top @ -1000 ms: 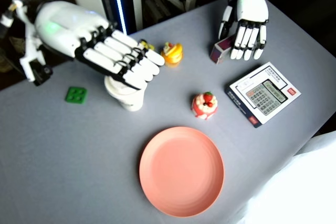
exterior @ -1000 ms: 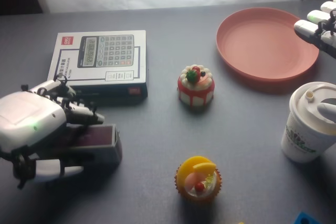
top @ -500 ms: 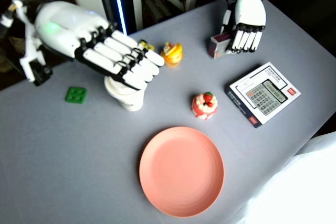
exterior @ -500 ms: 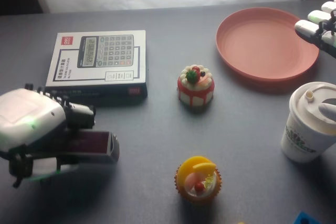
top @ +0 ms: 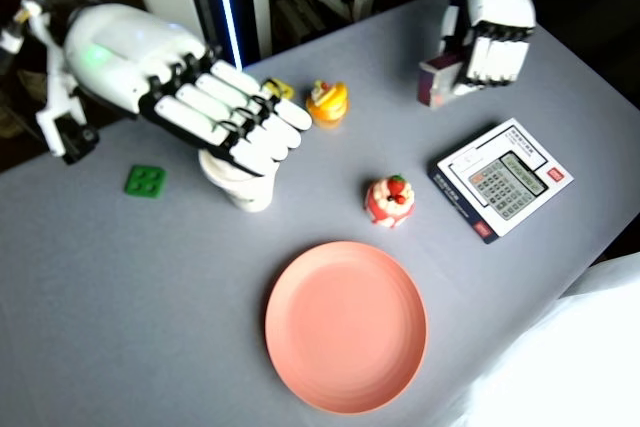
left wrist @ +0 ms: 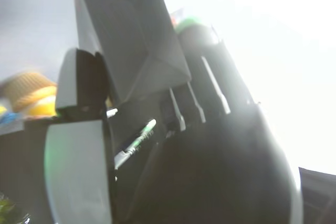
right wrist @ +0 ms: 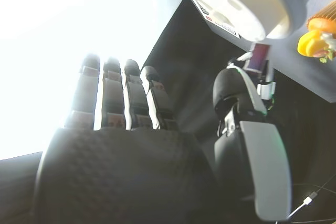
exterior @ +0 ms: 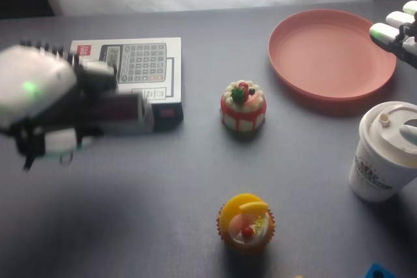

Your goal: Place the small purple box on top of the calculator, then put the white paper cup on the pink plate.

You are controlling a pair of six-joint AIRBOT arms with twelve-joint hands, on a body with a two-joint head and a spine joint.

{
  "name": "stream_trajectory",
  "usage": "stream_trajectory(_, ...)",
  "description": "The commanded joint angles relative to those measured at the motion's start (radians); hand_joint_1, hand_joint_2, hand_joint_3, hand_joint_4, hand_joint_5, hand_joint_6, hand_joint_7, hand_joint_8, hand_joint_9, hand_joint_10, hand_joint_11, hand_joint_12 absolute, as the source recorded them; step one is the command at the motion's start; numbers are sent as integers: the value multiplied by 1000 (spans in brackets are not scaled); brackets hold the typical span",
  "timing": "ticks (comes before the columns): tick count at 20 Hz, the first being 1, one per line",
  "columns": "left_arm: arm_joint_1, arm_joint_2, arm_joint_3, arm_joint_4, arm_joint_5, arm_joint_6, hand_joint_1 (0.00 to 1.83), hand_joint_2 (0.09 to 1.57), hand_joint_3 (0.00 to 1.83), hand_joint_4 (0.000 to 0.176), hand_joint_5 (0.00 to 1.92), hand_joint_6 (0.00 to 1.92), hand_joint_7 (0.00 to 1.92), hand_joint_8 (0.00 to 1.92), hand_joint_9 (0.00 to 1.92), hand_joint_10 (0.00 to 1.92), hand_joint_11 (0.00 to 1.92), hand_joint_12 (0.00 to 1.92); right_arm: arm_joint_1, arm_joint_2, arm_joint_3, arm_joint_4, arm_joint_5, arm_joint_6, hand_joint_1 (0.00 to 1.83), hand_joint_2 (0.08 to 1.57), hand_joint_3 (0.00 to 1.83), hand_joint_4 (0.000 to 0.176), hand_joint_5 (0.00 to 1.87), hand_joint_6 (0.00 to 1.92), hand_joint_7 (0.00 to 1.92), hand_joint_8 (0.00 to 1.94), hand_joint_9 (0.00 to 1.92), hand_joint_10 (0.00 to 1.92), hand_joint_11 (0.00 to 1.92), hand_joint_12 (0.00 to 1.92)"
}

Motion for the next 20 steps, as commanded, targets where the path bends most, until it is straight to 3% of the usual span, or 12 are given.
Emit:
stream_trajectory(1,-30,-15,9,9,-71,10,1254,1152,0,0,935,819,916,1375,941,1574,906,1921,5,0,4,-2,127,-1,310,1314,26,0,0,0,0,0,0,0,0,0)
stream_trajectory(5,-169,-94,119,4,44,17,1237,1197,1,0,854,919,821,1528,906,1688,939,1917,3,-1,5,0,130,-1,334,1323,23,0,0,0,0,0,0,0,0,0)
stream_trajectory(7,-235,-143,182,-4,129,28,1240,1193,0,0,839,936,852,1485,967,1682,1008,1903,-1,-2,6,5,132,-1,320,1328,22,0,0,0,0,0,0,0,0,0)
stream_trajectory(9,-280,-185,239,-26,206,54,1232,1185,1,0,822,1179,848,1297,1027,1778,1109,1920,-3,-5,8,6,133,-1,369,1325,17,0,0,0,0,0,0,0,0,0)
stream_trajectory(11,-305,-206,268,-74,262,121,1239,1171,0,0,847,1146,877,1246,1069,1723,1119,1921,-3,-6,10,6,133,-1,382,1323,14,0,0,0,0,0,0,0,0,0)
stream_trajectory(13,-320,-221,297,-103,305,153,1237,1171,0,0,846,1152,876,1239,1027,1666,1057,1921,-3,-6,11,6,133,0,394,1323,12,0,0,0,0,0,0,0,0,0)
stream_trajectory(14,-324,-228,309,-113,320,159,1241,1179,0,0,828,1005,899,1359,985,1615,990,1909,-3,-6,11,7,133,1,395,1322,12,0,0,0,0,0,0,0,0,0)
stream_trajectory(16,-324,-231,315,-149,332,201,1186,1233,3,0,664,1289,840,1382,657,1260,543,1759,-3,-6,13,8,133,2,368,1321,10,0,0,0,0,0,0,0,0,0)
stream_trajectory(17,-324,-231,314,-150,333,205,1122,1145,0,0,501,601,541,662,443,867,241,1617,-3,-6,13,9,133,2,386,1322,10,0,0,0,0,0,0,0,0,0)
stream_trajectory(18,-324,-231,313,-150,333,207,1031,1112,0,0,407,247,411,235,245,577,47,1537,-4,-6,13,9,133,2,403,1322,8,0,0,0,0,0,0,0,0,0)
stream_trajectory(19,-326,-231,313,-150,333,211,919,1085,0,54,289,74,239,55,111,322,9,1393,-4,-6,13,9,133,3,404,1320,7,0,0,0,0,0,0,0,0,0)
stream_trajectory(20,-327,-231,311,-150,332,211,887,1069,0,71,229,18,159,10,49,176,1,1291,-4,-6,13,9,133,5,386,1323,8,0,0,0,0,0,0,0,0,0)
